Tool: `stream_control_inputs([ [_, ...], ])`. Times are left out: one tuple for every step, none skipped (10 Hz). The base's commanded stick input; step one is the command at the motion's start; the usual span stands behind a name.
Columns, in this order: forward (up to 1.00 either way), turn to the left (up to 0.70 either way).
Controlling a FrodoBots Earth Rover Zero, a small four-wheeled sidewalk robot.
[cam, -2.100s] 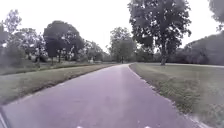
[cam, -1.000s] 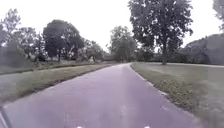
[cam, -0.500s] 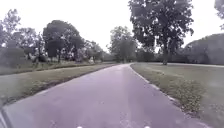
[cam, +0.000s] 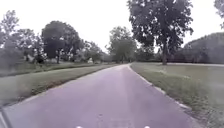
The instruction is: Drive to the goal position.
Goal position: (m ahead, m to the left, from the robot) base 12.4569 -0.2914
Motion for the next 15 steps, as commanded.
stream_control_inputs([
  [0.70,-0.08],
  [0.70,-0.09],
  [0.70,-0.10],
  [0.70,-0.12],
  [0.70,-0.13],
  [0.70,-0.14],
  [0.70,-0.14],
  [0.70,-0.14],
  [0.70,-0.14],
  [0.70,-0.14],
  [0.70,-0.08],
  [0.70,-0.01],
  [0.70,0.00],
  [0.70,0.00],
  [0.70,0.00],
])
